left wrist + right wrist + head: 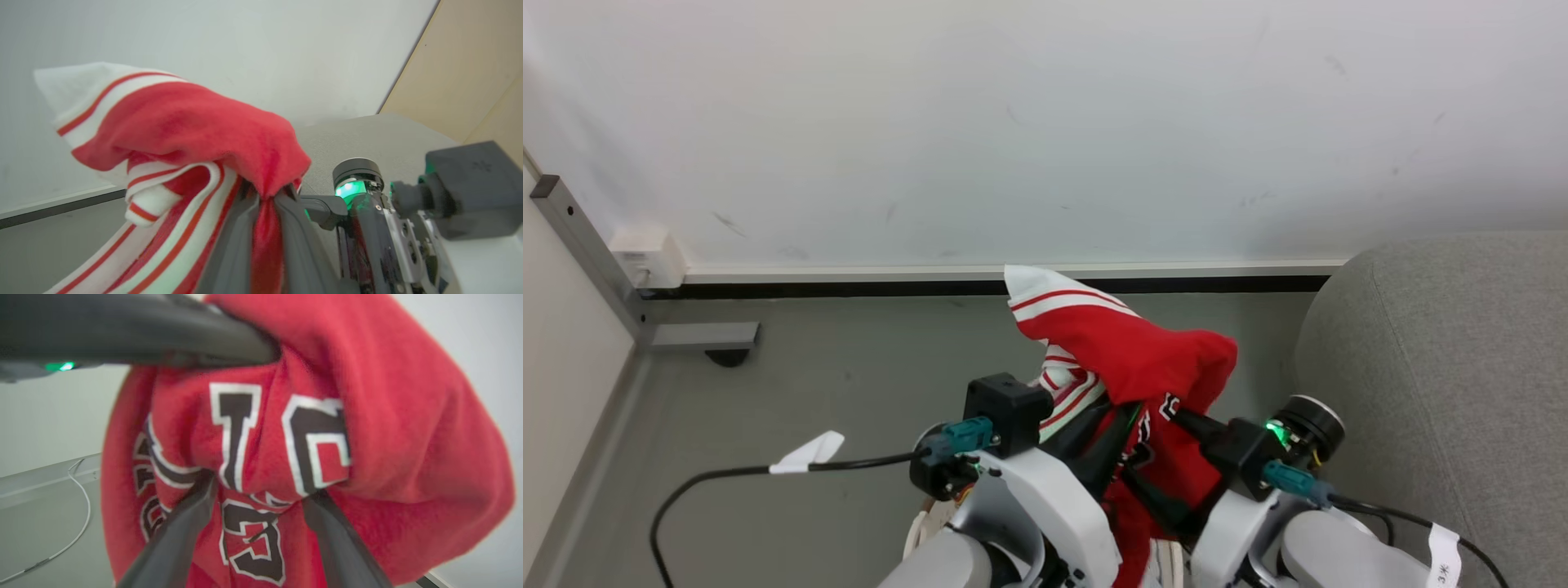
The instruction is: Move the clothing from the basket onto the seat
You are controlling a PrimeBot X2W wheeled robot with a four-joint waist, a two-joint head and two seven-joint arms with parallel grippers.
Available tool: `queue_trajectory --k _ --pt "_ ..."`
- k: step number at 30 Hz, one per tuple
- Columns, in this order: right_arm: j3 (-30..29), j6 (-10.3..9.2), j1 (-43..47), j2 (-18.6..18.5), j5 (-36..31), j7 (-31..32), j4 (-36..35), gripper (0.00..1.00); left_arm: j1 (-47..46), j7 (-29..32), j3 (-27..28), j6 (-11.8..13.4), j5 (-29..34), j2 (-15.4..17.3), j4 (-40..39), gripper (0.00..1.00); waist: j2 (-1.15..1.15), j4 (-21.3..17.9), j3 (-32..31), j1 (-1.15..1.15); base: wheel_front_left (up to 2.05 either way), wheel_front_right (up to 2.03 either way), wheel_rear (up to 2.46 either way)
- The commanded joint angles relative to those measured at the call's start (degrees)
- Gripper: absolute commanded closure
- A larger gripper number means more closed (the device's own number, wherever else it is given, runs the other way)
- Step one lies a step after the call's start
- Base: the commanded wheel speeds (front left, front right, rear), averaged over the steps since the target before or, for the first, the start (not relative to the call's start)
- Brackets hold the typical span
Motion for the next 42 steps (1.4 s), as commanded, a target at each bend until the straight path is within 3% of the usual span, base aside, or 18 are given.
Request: queue_trajectory --k 1,2,3,16,18,21,23,24,30,42 --pt "0.4 -0.14 -1.4 0.5 1.4 -0.8 0.5 0.08 -0.6 -0.1 -0.2 -0.4 -0.8 -0.5 0.3 1.0 0.0 0.0 0.0 0.0 0.0 0.0 0.0" --pt "1.1 -0.13 -2.3 0.8 2.2 -1.2 1.2 0.96 -0.8 -0.1 -0.2 -0.6 -1.2 -0.7 0.6 1.0 0.0 0.1 0.0 0.0 0.0 0.0 0.0" --pt "1.6 -0.13 -3.0 1.2 3.3 -1.7 1.9 1.0 -1.0 -0.1 -0.1 -0.8 -1.6 -0.8 0.8 1.0 0.0 0.1 0.0 0.0 0.0 0.0 0.0" --pt "0.2 -0.13 -2.1 -0.3 9.6 -3.3 0.6 1.0 -1.8 -1.9 2.8 0.5 -2.7 0.5 4.1 0.98 0.0 0.5 0.0 0.0 0.0 0.0 0.0" --pt "-0.3 -0.13 -1.4 -1.0 10.1 -3.4 -0.3 1.0 -1.6 -2.4 2.9 0.3 -2.6 0.7 4.3 0.7 0.0 0.5 0.1 0.0 0.0 0.0 0.0" --pt "-0.9 -0.13 -0.6 -1.7 10.5 -3.4 -1.2 1.0 -1.1 -2.9 2.9 -0.2 -2.9 1.0 5.0 0.58 0.0 0.4 0.1 0.0 0.0 0.0 0.0" --pt "-1.2 -0.13 -0.1 -2.3 10.7 -3.4 -1.5 1.0 -1.0 -3.5 2.9 -0.3 -2.7 1.2 5.5 0.41 0.0 0.5 0.2 0.0 0.0 0.0 0.0" --pt "-1.4 -0.13 0.0 -2.5 10.8 -3.4 -1.7 1.0 -0.9 -3.7 2.8 -0.5 -2.5 1.4 5.7 0.02 0.0 0.6 0.2 0.0 0.0 0.0 0.0" --pt "-2.6 -0.13 0.9 -3.8 10.9 -3.4 -2.2 1.0 -0.4 -5.2 2.2 -0.2 -1.0 2.3 6.4 0.0 0.0 1.7 0.1 0.0 0.0 0.0 0.0" --pt "-8.1 -0.13 3.9 -6.9 9.9 -3.4 -2.9 1.0 1.8 -9.9 -1.9 -2.1 2.8 4.4 6.7 0.0 0.0 2.3 -0.5 0.0 0.0 0.0 0.0"
